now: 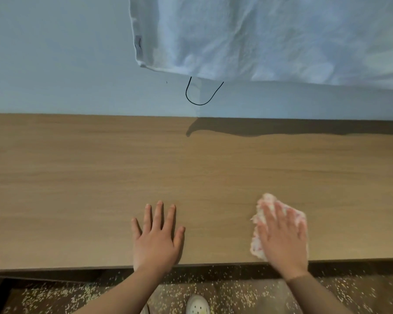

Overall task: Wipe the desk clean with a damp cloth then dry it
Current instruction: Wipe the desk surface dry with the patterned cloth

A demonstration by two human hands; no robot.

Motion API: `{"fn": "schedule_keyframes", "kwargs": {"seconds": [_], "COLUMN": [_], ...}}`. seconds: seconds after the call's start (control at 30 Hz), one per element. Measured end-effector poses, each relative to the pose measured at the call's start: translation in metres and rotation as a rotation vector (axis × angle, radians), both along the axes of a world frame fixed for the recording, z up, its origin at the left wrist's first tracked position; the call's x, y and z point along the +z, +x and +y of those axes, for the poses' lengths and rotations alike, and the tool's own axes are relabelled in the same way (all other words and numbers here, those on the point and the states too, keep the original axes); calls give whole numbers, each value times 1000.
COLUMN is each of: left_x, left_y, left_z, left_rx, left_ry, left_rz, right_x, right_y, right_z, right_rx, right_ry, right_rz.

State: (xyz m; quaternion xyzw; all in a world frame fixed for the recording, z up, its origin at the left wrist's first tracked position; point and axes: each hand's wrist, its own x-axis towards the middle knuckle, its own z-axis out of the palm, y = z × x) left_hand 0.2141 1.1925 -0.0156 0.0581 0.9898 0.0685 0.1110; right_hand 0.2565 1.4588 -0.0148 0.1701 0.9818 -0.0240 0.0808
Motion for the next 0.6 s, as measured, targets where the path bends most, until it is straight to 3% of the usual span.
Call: {"fn": "schedule_keyframes", "kwargs": {"seconds": [0.07, 0.23, 0.3, 0.37, 0.5, 0.53, 0.6], "left_x": [0, 2, 4, 2, 1, 2, 4], "left_y": [0, 2, 0, 1, -3, -8, -21], "left_z": [1, 3, 4, 3, 4, 4, 4], "left_rx": [4, 27, 32, 26, 25, 0, -49], "left_ry": [-9, -28, -39, -49, -91, -106, -135], "left_rz": [9, 20, 30, 41, 36, 45, 115], "right_x": [4, -2, 5, 1, 2, 4, 2], "right_y": [-3, 2, -7, -15, -25, -25, -20], "right_z": [-1, -105, -96, -54, 7, -1, -39], "right_rx": [-148, 449, 526, 462, 10, -18, 133], "right_ry": [-47, -106, -127, -9, -19, -59, -91], "right_rz": [-33, 31, -17, 24, -19, -40, -21]}}
